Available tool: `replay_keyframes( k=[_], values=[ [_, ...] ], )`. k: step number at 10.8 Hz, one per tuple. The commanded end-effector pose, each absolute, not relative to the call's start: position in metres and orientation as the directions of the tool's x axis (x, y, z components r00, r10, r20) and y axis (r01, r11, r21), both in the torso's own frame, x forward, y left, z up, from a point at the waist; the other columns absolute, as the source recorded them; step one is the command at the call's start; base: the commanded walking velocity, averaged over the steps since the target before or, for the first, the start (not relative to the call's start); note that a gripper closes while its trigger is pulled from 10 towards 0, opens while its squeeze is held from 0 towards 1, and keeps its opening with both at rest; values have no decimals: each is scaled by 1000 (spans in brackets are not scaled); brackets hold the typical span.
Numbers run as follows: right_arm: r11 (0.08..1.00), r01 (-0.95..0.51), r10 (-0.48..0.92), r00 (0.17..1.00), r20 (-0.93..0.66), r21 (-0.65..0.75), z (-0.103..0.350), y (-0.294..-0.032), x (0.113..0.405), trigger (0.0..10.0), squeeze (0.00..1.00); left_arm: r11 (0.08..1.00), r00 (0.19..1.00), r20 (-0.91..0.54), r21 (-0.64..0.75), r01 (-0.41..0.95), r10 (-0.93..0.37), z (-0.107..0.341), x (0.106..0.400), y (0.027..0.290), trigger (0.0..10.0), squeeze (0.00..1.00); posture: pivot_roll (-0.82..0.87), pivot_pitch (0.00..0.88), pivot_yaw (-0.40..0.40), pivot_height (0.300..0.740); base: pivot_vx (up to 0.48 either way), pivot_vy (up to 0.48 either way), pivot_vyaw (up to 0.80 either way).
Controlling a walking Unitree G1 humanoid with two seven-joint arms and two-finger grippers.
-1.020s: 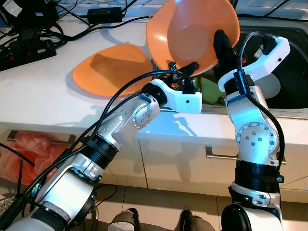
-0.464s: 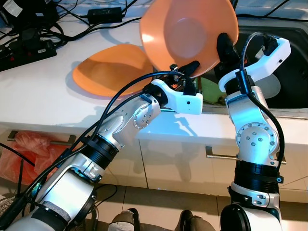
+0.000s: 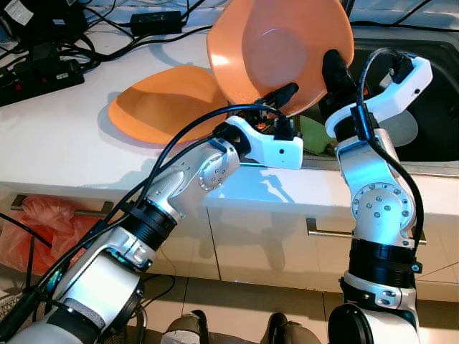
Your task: Kitchen organization
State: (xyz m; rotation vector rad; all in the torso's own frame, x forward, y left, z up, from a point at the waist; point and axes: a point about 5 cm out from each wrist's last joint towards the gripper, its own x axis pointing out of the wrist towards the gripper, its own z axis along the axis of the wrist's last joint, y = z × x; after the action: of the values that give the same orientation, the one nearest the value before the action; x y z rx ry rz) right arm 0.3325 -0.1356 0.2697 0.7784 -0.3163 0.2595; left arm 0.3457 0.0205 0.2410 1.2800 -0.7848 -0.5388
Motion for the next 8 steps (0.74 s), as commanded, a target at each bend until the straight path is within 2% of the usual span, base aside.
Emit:
replay_keyframes(
  k=[1,4,5,6,8],
  values=[
    [664,-364,116,913,392,653,274,-134,331,0,0,227,613,237,969,-96,-754,248,344,18,10000,1000,146,160,69,740,0,0,0],
    [669,-323,79,926,369,670,271,-139,334,0,0,224,594,232,971,-88,-771,246,340,16,10000,1000,149,160,65,740,0,0,0],
    [674,-291,48,935,352,679,270,-143,336,0,0,205,598,207,976,-72,-774,241,340,16,10000,914,148,160,63,740,0,0,0],
    [678,-269,27,939,342,685,269,-146,338,0,0,204,601,197,977,-57,-775,239,340,16,10000,0,147,161,62,740,0,0,0],
    [663,-185,-62,952,300,726,268,-159,344,0,0,203,599,196,977,-57,-776,238,339,16,10000,0,151,159,60,740,0,0,0]
  ],
)
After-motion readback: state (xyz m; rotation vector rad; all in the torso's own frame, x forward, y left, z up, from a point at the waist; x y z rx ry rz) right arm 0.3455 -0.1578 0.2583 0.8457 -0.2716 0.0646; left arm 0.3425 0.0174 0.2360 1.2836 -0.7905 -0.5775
